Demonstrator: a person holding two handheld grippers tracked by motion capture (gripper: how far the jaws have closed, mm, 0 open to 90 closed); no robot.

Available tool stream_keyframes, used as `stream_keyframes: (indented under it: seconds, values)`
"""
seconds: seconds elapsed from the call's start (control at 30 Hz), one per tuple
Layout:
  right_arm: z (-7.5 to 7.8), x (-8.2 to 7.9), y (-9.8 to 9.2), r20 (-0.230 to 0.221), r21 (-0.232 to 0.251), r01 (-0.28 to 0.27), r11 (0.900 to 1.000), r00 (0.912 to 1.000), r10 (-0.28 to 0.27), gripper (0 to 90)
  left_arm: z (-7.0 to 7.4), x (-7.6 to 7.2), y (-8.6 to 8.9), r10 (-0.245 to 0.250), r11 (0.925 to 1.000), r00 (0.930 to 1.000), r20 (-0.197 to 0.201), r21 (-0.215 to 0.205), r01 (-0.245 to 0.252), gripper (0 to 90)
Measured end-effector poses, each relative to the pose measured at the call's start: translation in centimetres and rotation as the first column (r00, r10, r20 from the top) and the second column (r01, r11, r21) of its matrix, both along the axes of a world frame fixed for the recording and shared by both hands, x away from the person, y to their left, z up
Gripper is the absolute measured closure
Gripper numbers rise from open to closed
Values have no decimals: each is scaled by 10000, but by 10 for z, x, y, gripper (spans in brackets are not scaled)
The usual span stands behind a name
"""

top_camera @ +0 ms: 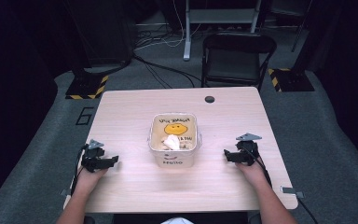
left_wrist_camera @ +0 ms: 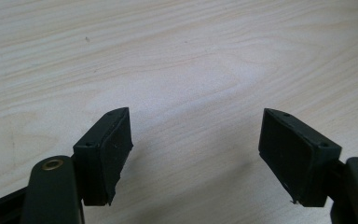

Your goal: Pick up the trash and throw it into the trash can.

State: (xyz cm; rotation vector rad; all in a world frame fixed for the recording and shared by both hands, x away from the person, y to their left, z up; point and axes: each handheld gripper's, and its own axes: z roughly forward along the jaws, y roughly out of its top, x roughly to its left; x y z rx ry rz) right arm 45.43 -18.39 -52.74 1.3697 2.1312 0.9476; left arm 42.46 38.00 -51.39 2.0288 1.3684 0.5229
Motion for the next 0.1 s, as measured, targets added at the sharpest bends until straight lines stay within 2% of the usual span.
stream_keyframes:
  seconds: [0.1]
  values:
    - [0, 0, 0, -3, 5, 10, 10000, 10000, -10, 132, -2, 1, -1, -7, 9999, 10000, -32, 158, 8, 243]
